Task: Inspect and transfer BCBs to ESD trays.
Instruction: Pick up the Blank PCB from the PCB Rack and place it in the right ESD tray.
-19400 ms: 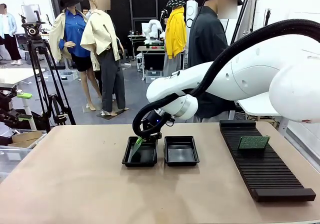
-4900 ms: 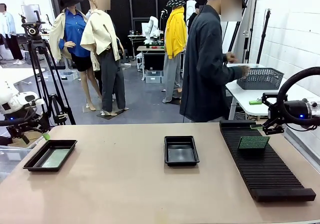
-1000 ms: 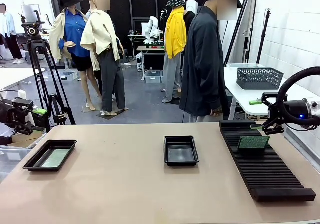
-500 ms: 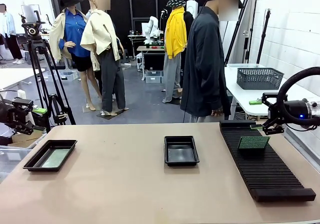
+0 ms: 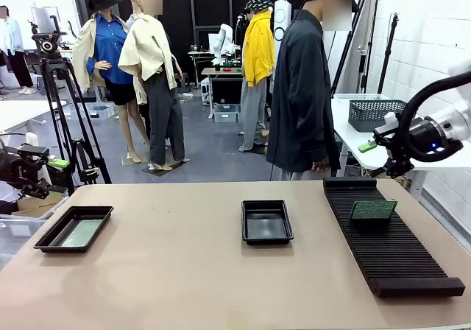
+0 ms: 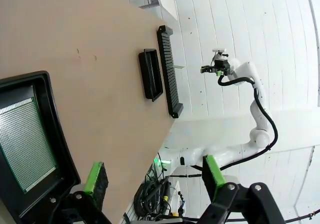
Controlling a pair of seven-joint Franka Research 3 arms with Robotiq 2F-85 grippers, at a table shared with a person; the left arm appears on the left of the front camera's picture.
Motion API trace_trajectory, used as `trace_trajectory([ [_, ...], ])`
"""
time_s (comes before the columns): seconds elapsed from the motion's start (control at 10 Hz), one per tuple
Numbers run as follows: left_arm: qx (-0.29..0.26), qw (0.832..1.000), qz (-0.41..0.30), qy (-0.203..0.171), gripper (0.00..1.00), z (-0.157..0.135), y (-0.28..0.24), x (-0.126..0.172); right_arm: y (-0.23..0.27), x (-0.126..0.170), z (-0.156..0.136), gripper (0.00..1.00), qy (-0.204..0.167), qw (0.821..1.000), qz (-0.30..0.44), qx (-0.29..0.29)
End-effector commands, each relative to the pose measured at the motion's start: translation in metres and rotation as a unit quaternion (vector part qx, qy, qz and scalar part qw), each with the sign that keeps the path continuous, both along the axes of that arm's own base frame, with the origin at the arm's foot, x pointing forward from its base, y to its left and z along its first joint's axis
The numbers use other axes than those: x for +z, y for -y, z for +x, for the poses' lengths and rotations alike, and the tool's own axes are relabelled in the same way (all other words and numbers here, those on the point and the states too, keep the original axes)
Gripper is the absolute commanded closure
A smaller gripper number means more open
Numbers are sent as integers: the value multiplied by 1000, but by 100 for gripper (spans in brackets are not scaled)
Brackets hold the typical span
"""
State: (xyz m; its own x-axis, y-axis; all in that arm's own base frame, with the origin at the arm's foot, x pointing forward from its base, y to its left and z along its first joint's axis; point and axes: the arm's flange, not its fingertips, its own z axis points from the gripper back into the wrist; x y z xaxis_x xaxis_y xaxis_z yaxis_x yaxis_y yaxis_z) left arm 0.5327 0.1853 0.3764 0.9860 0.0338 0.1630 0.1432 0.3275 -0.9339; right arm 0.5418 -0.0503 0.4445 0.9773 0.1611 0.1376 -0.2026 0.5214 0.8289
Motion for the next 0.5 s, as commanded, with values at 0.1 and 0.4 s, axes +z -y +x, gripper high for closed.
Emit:
trace_trajectory([
  [0.1,5,1000,-9,3,0,-2,1,1,-11,9,23,0,139,973,-123,140],
  [0.4,5,1000,-9,3,0,-2,1,1,-34,9,23,0,255,901,-227,268],
])
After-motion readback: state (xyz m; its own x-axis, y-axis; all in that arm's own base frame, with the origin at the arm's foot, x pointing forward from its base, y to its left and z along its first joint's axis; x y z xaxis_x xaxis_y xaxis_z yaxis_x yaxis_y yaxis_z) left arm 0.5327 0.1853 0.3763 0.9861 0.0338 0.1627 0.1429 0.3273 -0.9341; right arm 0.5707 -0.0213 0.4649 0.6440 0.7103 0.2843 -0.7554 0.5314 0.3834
